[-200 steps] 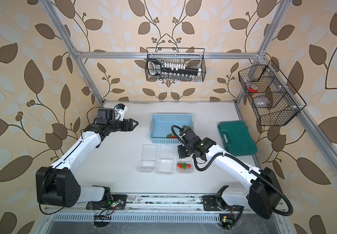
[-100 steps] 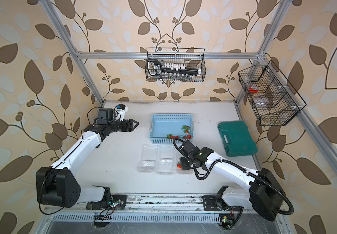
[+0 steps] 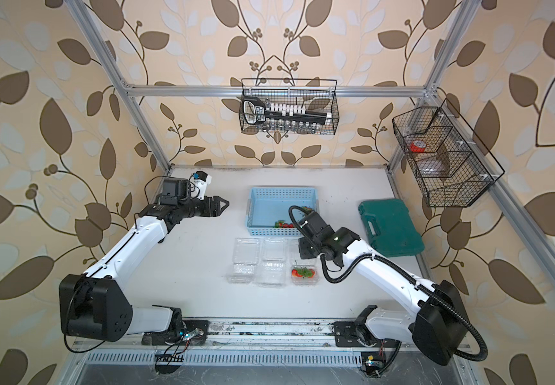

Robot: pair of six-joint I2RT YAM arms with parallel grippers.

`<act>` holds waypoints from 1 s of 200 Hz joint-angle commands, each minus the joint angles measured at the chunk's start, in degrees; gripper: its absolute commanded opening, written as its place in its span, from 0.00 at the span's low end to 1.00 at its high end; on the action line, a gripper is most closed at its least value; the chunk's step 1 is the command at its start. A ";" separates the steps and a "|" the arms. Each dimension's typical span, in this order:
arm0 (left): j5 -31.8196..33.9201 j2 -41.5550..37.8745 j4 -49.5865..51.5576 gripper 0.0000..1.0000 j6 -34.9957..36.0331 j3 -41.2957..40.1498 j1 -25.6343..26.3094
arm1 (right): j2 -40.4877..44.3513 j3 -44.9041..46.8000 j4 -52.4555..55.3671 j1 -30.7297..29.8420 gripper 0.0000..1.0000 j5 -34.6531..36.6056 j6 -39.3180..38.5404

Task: Pack strawberries into containers
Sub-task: Place the strawberry in the packing box, then pick up the strawberry from the basket.

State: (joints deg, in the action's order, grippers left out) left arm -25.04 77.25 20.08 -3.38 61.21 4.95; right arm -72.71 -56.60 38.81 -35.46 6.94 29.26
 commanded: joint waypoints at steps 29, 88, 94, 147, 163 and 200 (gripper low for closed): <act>0.34 -0.75 0.75 0.75 0.49 2.00 0.41 | -15.19 -11.27 -5.77 8.40 0.39 -0.57 -7.00; 0.87 -0.78 0.66 0.75 0.78 1.60 0.85 | -40.35 -34.88 3.60 10.05 0.40 -3.03 -16.98; 0.87 -0.64 0.71 0.75 0.83 1.69 0.94 | -42.43 -37.20 5.09 9.97 0.40 -4.04 -17.86; 0.87 -0.03 0.87 0.75 0.93 1.92 0.94 | -49.72 -43.69 8.43 9.10 0.41 -6.73 -21.43; 0.76 0.26 0.90 0.75 0.91 2.07 0.94 | -49.59 -42.89 8.47 9.09 0.41 -4.73 -21.43; 0.55 0.61 0.96 0.75 0.89 2.27 0.94 | -48.32 -40.25 7.28 9.08 0.42 1.38 -22.09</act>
State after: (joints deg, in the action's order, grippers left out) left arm -24.60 77.49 21.28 -3.33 61.21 5.34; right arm -121.60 -98.65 45.23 -26.24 4.19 8.75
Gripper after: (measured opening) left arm 0.749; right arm 0.420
